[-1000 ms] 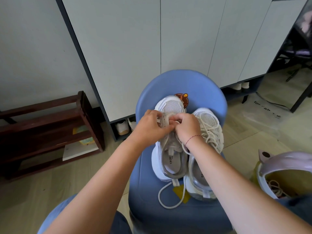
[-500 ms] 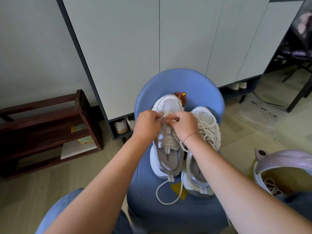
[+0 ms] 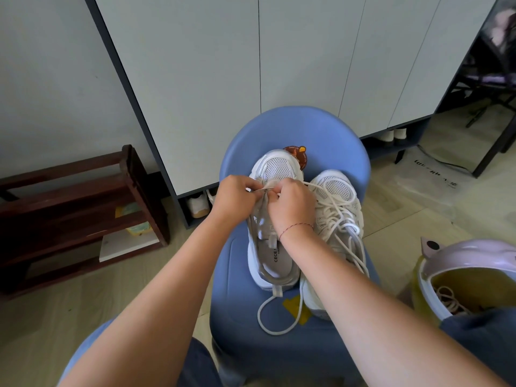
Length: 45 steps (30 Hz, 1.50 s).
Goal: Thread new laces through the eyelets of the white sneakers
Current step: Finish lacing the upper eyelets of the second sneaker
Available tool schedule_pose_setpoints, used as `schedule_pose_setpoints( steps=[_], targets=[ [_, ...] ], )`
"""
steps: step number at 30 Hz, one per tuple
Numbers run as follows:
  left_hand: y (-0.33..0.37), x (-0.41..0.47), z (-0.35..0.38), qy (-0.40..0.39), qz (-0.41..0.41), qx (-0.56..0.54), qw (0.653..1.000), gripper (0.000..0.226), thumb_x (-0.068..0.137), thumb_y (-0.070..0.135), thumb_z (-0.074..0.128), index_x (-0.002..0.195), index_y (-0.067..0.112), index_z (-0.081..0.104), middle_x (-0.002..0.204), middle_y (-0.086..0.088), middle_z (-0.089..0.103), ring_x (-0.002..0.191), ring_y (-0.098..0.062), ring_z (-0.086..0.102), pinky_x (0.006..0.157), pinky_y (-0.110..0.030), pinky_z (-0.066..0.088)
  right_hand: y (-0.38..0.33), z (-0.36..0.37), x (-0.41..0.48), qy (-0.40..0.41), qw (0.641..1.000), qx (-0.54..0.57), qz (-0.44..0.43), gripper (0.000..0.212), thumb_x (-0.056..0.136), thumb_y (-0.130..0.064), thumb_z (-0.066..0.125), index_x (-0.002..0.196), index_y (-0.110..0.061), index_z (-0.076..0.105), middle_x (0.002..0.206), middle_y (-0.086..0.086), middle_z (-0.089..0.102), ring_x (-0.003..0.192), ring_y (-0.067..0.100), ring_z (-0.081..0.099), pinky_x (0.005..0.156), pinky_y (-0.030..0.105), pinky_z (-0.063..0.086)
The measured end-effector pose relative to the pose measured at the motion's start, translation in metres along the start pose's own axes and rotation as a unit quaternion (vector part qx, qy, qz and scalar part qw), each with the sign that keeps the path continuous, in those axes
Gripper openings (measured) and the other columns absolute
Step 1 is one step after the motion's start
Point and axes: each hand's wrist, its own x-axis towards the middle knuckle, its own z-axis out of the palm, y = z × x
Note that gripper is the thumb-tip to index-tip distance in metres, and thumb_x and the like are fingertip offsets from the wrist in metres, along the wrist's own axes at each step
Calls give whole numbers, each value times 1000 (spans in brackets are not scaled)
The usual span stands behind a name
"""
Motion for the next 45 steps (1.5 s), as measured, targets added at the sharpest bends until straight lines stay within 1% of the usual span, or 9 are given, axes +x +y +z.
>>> schedule_pose_setpoints(
  steps=[5, 9, 11, 19, 25, 30, 34, 42, 45],
  targets=[
    [-1, -4, -1, 3, -5, -38, 999, 12, 87, 9, 67, 95, 11, 75, 68, 7, 62, 61, -9, 55, 53, -6, 39, -2, 1, 3, 0, 1000, -24, 4, 15, 89, -21, 54, 94, -13, 65, 95, 5, 66, 93, 28, 60, 81, 35, 45],
    [-2, -8, -2, 3, -14, -77, 997, 13, 86, 6, 67, 95, 12, 74, 70, -3, 65, 70, -19, 57, 69, -29, 52, -7, -3, 3, -19, 997, -72, -24, 6, 87, -16, 55, 82, -18, 57, 90, 4, 65, 89, 27, 61, 72, 31, 38],
    [-1, -8, -2, 5, -22, -90, 996, 14, 87, 5, 66, 96, 12, 74, 66, 1, 64, 70, -21, 57, 72, -36, 53, -7, -5, 3, -26, 994, -94, -45, 7, 86, -14, 55, 87, -19, 60, 94, 5, 65, 93, 26, 60, 75, 31, 38],
    [0, -8, 0, 3, -11, -78, 997, 9, 86, 10, 67, 87, 16, 73, 60, 15, 57, 44, 5, 49, 50, -6, 38, -6, -3, -3, -2, 1000, -25, -7, 14, 90, -20, 50, 94, -18, 64, 96, 5, 65, 95, 28, 59, 83, 36, 40],
    [0, -7, 2, 3, -4, -71, 997, 6, 86, 12, 68, 87, 16, 72, 65, 16, 58, 53, 1, 51, 51, -4, 37, -6, 5, -2, 21, 999, -12, 23, 20, 88, -22, 49, 95, -17, 67, 94, 3, 66, 93, 27, 59, 84, 38, 44],
    [1, -8, 5, -1, -13, -94, 996, 8, 88, 14, 66, 94, 15, 71, 74, 10, 60, 57, 2, 52, 51, -4, 37, 3, 5, 1, 7, 989, 137, 58, 10, 87, -16, 59, 88, -16, 70, 94, 1, 70, 91, 23, 61, 85, 37, 46],
    [-1, -9, 5, -16, -45, -149, 988, 11, 88, 12, 65, 98, 14, 70, 67, 11, 56, 45, 7, 50, 47, -4, 35, 8, 7, 2, 10, 979, 195, 60, 7, 85, -17, 65, 82, -14, 70, 88, 0, 70, 85, 22, 62, 79, 35, 48],
    [-6, -13, 4, -35, -77, -199, 976, 18, 85, 18, 68, 103, 18, 70, 86, 12, 61, 66, 8, 56, 56, -1, 39, 5, 4, -2, 60, 984, 133, 102, 13, 85, -29, 67, 89, -18, 73, 93, -1, 72, 86, 22, 63, 64, 27, 40],
    [-7, -13, 2, -41, -80, -220, 971, 19, 85, 15, 69, 104, 14, 70, 86, 11, 61, 63, 11, 56, 56, -1, 39, 4, 0, -2, 44, 984, 136, 104, 14, 85, -28, 67, 84, -16, 74, 87, 3, 71, 83, 24, 62, 63, 28, 42]
  ],
)
